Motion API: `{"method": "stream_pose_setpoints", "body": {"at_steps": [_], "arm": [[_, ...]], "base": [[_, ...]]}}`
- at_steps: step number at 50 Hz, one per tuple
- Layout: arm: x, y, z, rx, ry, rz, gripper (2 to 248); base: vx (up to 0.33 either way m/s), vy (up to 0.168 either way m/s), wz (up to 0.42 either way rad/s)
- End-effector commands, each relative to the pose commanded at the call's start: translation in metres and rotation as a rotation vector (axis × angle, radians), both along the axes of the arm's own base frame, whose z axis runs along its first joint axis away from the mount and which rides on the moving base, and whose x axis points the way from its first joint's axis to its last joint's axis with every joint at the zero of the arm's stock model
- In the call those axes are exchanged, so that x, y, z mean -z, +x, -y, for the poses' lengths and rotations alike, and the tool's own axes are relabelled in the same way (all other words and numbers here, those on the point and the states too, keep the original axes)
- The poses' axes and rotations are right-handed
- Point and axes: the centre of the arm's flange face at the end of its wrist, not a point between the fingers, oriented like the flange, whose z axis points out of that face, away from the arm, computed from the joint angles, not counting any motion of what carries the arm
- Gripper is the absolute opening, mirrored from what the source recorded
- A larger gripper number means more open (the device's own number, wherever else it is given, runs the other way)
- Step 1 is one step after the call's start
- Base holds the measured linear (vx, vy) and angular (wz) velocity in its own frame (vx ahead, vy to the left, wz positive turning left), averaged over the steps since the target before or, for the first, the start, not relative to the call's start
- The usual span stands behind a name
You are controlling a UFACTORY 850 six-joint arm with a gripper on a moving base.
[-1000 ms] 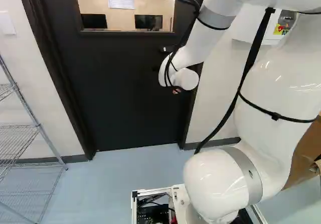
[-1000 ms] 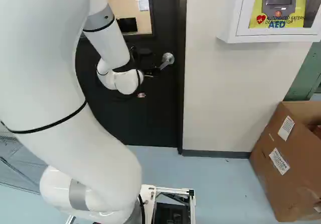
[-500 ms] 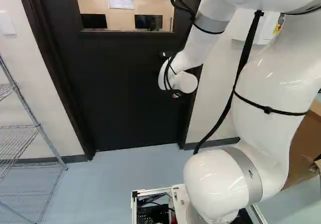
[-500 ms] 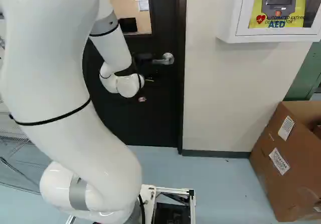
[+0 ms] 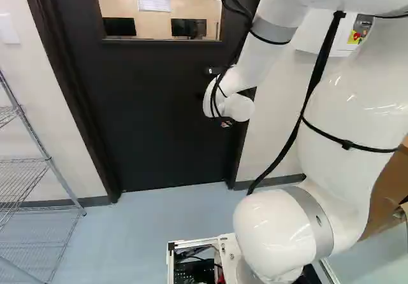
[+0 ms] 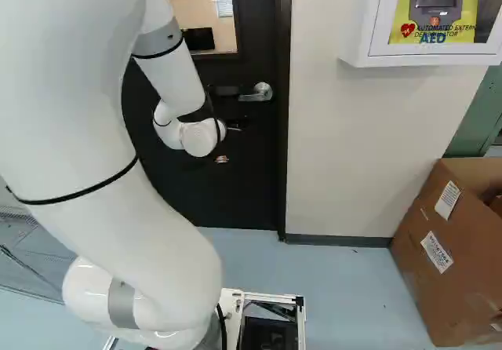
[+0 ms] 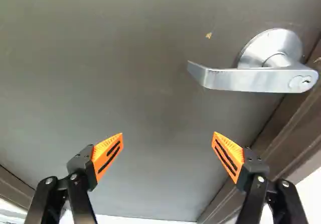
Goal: Open the door and move inside
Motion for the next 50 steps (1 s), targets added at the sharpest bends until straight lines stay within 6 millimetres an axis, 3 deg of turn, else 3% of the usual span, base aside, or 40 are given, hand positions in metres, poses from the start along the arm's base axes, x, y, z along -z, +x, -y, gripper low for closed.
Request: {"method": "stream_pose_setpoints", "body": {"at_steps": [13, 50], "arm": [[-0.013, -0.018, 0.004, 0.009, 0.002, 0.031, 247], [-0.05, -0.022, 0.005, 0.009, 0.006, 0.122, 247]], "base": [[0.0, 0.0, 0.0], [0.0, 0.0, 0.0]]}}
